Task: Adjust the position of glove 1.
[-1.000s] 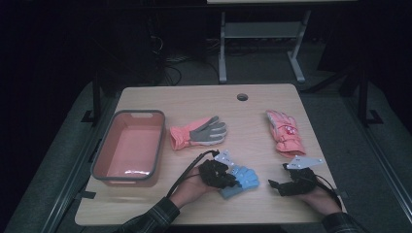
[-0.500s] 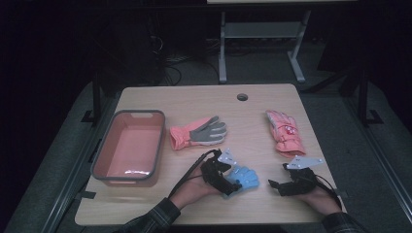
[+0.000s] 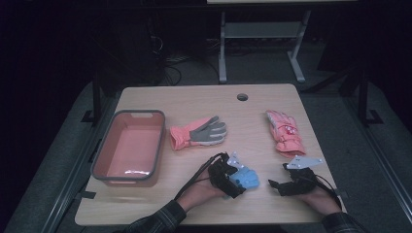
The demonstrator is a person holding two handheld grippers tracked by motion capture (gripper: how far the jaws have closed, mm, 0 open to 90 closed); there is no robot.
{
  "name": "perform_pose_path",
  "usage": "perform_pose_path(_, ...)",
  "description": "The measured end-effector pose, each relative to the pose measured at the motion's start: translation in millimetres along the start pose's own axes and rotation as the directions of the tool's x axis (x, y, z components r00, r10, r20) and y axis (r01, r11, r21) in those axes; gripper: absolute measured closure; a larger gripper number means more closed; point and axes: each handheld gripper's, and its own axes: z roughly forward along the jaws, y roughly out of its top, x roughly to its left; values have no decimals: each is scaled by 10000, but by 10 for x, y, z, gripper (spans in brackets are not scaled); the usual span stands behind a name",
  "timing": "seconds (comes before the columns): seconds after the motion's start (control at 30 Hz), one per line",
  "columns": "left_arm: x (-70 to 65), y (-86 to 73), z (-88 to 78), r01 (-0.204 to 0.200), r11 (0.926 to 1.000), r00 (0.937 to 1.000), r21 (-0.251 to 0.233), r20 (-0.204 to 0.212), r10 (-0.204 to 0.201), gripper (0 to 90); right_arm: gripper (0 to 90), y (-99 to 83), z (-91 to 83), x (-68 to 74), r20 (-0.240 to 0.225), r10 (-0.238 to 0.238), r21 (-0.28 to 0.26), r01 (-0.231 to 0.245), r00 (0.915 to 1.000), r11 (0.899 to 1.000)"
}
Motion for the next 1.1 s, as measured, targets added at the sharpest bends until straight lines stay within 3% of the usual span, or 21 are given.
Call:
perform_pose_path(0.17, -30, -8, 14, -132, 9999, 9997, -27, -221, 131, 165, 136, 0, 0, -1, -1, -8, 1, 8, 10000, 10000)
perform_pose_path(0.2, -26, -9, 3, -346, 9993, 9990, 113, -270, 349, 165, 136, 0, 0, 0, 1, -1, -1, 1, 10000, 10000)
perform_pose_path(0.37, -62, -16, -3, -618, 9980, 9968, 138, -503, 624, 227, 136, 0, 0, 0, 2, -3, -1, 3, 10000, 10000)
perform_pose_path(0.87, 17, -29, -96, -704, 9974, 9970, 180, -295, 709, 648, 136, 2, 0, -1, 12, -1, 23, 1, 10000, 10000)
perform_pose_path(0.93, 19, -28, -90, -534, 9986, 9982, 62, -278, 536, 680, 136, 2, 0, -1, 13, -3, 25, 3, 10000, 10000)
perform_pose_path(0.97, 36, -25, -102, -671, 9975, 9975, 205, -213, 675, 691, 136, 2, 0, -2, 13, -4, 25, 4, 10000, 10000)
perform_pose_path(1.0, 30, -29, -93, -426, 9991, 9990, 37, -154, 426, 697, 136, 2, 0, -2, 13, -4, 26, 4, 10000, 10000)
perform_pose_path(1.1, 71, -34, -112, -455, 9989, 9989, 119, 86, 454, 707, 136, 2, 0, -2, 12, -3, 22, 3, 10000, 10000)
